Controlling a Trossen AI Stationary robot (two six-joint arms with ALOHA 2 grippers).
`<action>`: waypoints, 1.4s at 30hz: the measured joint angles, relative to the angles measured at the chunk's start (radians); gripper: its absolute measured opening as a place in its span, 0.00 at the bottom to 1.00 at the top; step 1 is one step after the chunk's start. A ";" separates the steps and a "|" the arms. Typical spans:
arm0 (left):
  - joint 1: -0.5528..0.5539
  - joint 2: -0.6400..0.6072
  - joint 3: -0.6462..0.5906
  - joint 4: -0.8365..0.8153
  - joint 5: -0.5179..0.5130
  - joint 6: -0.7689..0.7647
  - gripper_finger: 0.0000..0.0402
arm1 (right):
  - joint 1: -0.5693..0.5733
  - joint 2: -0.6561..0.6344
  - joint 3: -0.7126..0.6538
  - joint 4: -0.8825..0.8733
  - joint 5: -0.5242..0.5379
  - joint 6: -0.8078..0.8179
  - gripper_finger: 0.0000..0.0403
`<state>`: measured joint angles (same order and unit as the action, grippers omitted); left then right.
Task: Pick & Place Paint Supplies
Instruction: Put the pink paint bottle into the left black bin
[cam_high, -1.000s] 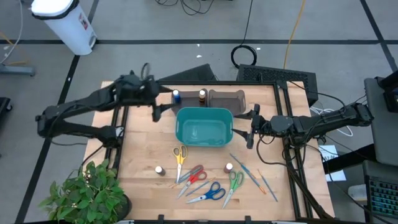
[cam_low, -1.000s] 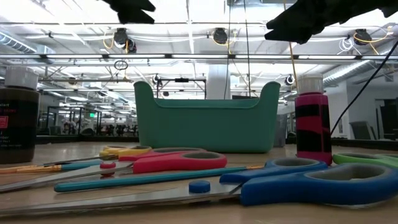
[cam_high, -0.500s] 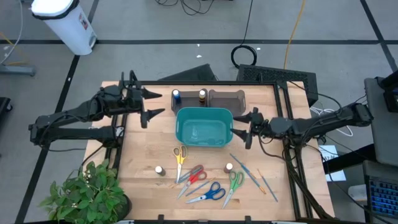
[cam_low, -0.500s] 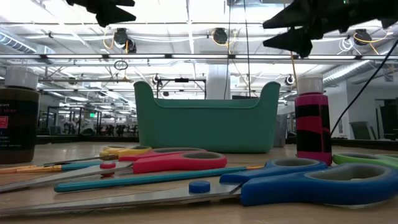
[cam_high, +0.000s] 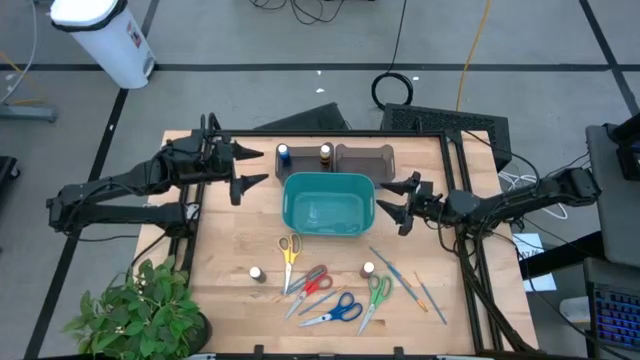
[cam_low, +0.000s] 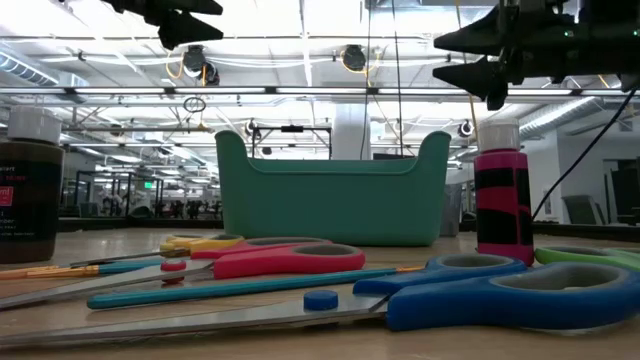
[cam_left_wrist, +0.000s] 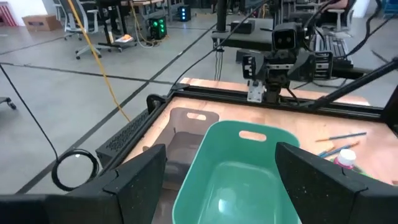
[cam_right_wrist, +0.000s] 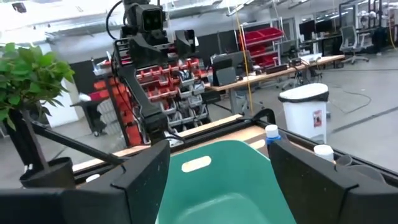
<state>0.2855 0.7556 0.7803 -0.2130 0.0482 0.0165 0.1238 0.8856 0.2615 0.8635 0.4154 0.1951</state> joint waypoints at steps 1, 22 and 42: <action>0.000 -0.004 0.000 -0.002 0.003 0.011 0.77 | 0.000 0.000 0.000 0.000 -0.004 -0.006 0.67; 0.001 -0.330 -0.244 0.010 0.048 0.127 0.77 | 0.146 0.050 0.215 -0.834 -0.206 -0.122 0.67; 0.001 -0.369 -0.259 0.085 0.011 0.056 0.77 | 0.214 0.090 0.057 -0.860 -0.202 0.189 0.72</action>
<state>0.2867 0.3862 0.5213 -0.1281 0.0597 0.0725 0.3381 0.9751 0.3188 0.0031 0.2134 0.3839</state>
